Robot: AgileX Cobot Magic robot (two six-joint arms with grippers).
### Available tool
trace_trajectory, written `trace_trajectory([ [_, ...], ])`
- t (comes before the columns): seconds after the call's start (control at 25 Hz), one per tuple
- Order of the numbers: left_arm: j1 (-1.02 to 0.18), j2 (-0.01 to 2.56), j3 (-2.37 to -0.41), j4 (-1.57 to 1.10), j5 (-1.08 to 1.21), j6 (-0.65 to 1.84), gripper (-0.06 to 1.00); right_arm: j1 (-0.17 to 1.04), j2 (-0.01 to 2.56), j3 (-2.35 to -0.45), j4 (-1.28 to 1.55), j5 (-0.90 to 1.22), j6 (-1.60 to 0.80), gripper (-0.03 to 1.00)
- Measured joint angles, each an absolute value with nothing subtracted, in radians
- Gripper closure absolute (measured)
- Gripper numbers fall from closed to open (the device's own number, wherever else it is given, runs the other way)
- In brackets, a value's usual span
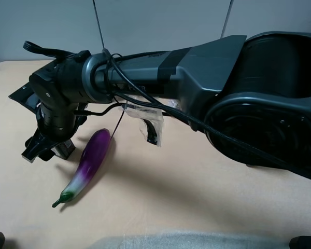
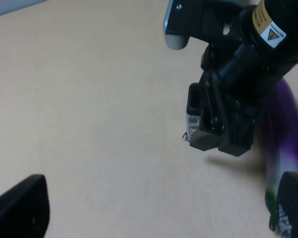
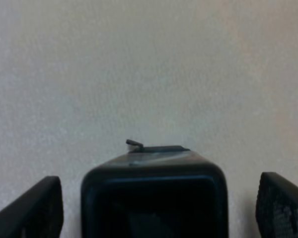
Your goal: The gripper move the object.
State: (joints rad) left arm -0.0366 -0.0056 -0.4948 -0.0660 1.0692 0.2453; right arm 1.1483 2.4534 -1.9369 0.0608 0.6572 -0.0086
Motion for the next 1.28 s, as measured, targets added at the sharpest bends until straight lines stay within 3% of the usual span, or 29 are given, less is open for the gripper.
trace_trajectory([
  [0.56, -0.037, -0.006, -0.495, -0.066, 1.069, 0.245, 0.05, 1.148, 2.453, -2.169, 0.061, 1.032, -0.062, 0.34],
  [0.84, -0.037, -0.006, -0.495, -0.066, 1.069, 0.245, 0.05, 1.148, 2.442, -2.191, 0.09, 1.176, -0.088, 0.3],
  [1.28, -0.037, -0.006, -0.495, -0.066, 1.069, 0.245, 0.05, 1.116, 2.356, -2.189, 0.095, 1.213, -0.099, 0.28],
])
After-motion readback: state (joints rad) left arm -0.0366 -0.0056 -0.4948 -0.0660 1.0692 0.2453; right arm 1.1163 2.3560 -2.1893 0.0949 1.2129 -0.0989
